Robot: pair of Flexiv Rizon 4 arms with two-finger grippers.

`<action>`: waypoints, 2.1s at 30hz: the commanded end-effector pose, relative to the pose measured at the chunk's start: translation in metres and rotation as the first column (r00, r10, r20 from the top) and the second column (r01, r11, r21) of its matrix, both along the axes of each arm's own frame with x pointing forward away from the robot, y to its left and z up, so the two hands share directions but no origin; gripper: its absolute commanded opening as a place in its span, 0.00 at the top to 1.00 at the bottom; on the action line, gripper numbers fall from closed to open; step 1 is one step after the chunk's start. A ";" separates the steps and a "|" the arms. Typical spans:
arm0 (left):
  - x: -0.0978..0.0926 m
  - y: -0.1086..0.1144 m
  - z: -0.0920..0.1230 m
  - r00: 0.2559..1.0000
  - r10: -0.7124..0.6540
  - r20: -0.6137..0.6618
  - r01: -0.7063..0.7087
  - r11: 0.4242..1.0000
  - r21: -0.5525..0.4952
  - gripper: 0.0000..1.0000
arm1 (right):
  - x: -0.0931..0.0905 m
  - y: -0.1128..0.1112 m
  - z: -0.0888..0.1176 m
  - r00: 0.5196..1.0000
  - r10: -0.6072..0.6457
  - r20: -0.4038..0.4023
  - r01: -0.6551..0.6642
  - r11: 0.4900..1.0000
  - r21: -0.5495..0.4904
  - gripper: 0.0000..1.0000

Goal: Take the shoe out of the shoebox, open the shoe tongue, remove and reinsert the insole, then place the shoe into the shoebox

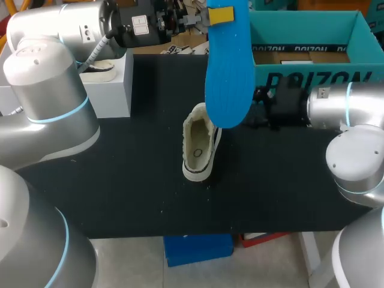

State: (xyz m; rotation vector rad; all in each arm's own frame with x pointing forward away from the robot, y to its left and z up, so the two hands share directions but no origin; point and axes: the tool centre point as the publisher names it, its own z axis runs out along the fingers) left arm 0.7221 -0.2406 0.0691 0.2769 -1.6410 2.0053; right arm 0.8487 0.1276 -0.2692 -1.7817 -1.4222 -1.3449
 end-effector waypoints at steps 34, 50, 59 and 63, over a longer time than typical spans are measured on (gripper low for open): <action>-0.053 0.029 -0.064 0.500 0.156 0.852 -0.095 0.988 -0.126 1.00 | -0.001 -0.003 0.004 0.990 0.026 0.142 -0.069 0.949 0.308 0.00; -0.110 0.087 -0.147 0.061 0.221 0.973 -0.079 0.973 -0.216 1.00 | -0.001 -0.003 0.004 0.990 0.026 0.142 -0.069 0.949 0.308 0.00; -0.145 0.112 -0.205 -0.142 0.195 0.970 0.005 0.980 -0.197 1.00 | -0.001 -0.003 0.004 0.990 0.026 0.142 -0.069 0.949 0.308 0.00; -0.142 0.116 -0.225 -0.183 0.192 0.964 0.005 0.981 -0.194 1.00 | -0.001 -0.003 0.004 0.990 0.026 0.142 -0.069 0.949 0.308 0.00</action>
